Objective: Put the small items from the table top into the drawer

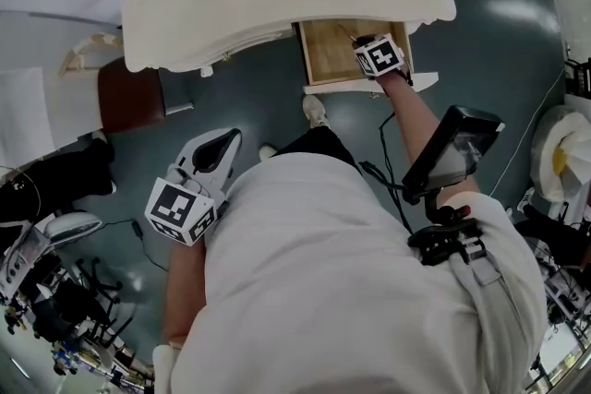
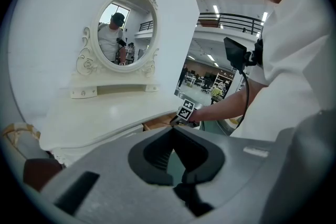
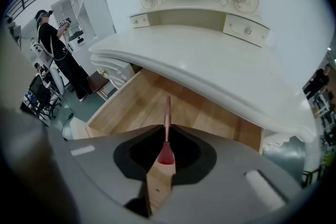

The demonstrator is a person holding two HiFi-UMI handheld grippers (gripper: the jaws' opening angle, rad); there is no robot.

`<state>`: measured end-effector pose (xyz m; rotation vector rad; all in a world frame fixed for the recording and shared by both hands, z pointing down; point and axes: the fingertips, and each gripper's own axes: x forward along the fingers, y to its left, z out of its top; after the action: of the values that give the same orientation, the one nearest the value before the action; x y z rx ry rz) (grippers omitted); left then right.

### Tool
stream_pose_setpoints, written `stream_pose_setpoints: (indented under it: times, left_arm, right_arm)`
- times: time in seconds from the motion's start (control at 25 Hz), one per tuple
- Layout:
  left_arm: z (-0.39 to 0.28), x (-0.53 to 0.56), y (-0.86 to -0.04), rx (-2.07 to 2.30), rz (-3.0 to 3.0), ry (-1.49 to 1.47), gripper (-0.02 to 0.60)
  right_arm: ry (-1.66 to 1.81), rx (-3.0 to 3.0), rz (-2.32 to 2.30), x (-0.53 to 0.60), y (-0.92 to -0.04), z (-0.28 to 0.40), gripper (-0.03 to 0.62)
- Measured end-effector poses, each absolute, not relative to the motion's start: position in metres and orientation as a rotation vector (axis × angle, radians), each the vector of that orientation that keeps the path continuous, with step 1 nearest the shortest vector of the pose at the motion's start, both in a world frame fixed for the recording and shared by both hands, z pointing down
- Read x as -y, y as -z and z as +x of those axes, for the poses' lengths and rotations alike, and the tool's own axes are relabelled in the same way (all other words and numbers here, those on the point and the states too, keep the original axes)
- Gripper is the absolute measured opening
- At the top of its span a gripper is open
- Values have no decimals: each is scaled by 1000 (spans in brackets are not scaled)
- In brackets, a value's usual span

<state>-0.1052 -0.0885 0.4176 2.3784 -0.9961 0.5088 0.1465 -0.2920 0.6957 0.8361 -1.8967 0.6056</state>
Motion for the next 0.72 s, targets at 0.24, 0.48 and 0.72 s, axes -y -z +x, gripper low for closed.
stream_pose_setpoints:
  times: [0.24,0.48,0.72]
  left_arm:
    - [-104,93,-413,1058,2325,-512,2]
    - [-82,98,-406,1109,2282,-524,2]
    - [-71,101,-410,1136,2246,-533,2]
  right_arm:
    - [-604,1871,776,304,-714,146,44]
    - [-599,1861,727,311,-727,159,44]
    - [-602,1853,675,311,-748,159,44]
